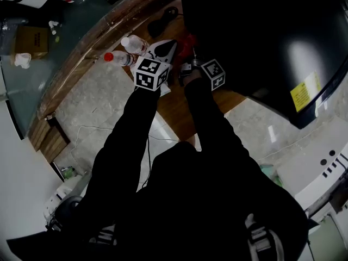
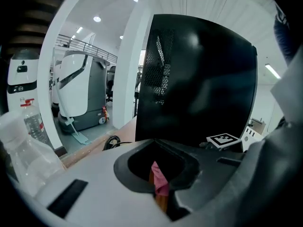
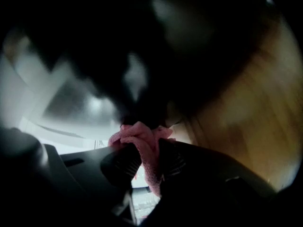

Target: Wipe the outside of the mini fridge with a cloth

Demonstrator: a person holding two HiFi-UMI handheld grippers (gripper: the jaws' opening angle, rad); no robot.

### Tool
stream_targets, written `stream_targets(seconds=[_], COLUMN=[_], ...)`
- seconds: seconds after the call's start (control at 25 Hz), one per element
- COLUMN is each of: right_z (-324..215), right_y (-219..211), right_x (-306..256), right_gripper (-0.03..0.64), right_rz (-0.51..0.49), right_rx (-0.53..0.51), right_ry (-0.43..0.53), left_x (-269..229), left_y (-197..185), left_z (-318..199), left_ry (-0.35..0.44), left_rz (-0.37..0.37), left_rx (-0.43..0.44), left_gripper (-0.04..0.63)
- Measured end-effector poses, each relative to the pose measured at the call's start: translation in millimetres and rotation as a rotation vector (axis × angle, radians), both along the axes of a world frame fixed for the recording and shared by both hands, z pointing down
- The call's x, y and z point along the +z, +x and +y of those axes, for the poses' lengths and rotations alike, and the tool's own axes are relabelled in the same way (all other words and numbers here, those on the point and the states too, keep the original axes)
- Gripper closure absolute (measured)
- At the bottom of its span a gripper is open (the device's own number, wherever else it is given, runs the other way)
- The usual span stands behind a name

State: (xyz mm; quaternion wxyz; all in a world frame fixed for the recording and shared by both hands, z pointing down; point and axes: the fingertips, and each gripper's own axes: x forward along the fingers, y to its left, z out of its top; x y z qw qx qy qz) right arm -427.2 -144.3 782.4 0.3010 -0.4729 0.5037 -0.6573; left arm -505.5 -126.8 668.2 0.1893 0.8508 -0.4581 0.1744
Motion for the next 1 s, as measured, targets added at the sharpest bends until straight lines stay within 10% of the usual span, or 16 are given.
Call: stream_targets(seconds=[0.6, 1.0], right_z=[59.0, 114.7], right_y=[-20.3, 38.2], right_x=[-205.3, -383.7], right_gripper=[0.522, 0.522], right_rz=[0.244, 0.28], right_rx=[-0.268, -0.171], right_ry=[0.427, 0.628], left_x=[-162.0, -317.2], left_y=[1.1, 38.9], left_z=[60.9, 108.3], left_ry=[0.247, 0.463], left_rz=[0.172, 0.272], left_rx=[-0.059, 0.055], left_gripper=[0.589, 0.589])
